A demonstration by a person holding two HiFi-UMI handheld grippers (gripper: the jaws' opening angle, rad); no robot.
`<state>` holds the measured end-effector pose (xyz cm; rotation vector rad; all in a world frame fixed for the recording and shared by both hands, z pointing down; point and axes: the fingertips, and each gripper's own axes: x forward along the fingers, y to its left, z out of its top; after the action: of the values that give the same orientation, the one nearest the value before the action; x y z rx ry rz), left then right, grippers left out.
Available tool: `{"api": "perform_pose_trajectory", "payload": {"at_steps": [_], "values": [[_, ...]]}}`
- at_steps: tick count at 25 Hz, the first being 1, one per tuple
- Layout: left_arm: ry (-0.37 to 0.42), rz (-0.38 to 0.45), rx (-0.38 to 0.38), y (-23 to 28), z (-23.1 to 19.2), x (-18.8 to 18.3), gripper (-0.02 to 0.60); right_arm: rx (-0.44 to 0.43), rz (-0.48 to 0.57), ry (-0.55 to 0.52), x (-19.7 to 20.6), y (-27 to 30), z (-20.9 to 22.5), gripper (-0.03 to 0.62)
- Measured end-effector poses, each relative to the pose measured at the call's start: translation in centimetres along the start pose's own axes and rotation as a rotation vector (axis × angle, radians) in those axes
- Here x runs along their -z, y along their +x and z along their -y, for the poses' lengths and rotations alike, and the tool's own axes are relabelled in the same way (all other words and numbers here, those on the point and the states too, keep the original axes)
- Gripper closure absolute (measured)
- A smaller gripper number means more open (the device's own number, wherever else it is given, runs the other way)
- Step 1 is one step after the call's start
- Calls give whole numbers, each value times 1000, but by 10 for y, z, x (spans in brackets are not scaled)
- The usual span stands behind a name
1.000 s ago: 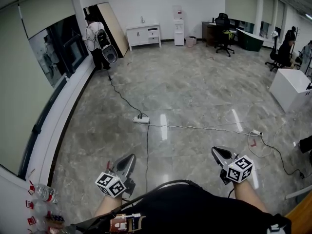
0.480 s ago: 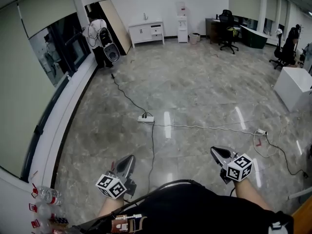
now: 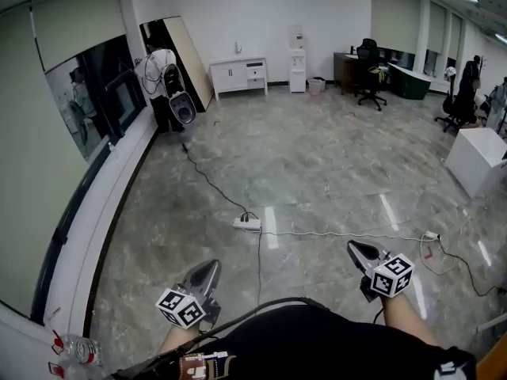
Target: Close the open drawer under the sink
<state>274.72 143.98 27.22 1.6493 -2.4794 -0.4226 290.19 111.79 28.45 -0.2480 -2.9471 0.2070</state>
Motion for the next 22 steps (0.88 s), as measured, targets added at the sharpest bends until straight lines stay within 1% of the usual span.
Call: {"api": "perform_pose_trajectory", "payload": {"at_steps": [2, 5, 10, 13, 17, 20, 22], "values": [[1, 2, -2, -5, -32, -11, 583, -6, 5, -1, -6, 33, -12, 592], [-4, 8, -13, -5, -67, -18, 582, -16, -11, 7, -6, 73, -17, 592], [-49, 3, -57, -2, -107, -11, 583, -38, -53, 11, -6, 117, -9, 592], [-69, -10, -83, 7, -128, -3, 583, -57, -64, 17, -6, 146, 3, 592], [-66, -16, -113, 45, -140, 0, 583, -98, -74, 26, -7, 180, 39, 592], [-44, -12, -142, 86, -143, -3, 583, -136, -68, 30, -12, 203, 81, 592], [-43, 6, -171, 120, -146, -8, 583, -159, -68, 20, -21, 219, 115, 592]]}}
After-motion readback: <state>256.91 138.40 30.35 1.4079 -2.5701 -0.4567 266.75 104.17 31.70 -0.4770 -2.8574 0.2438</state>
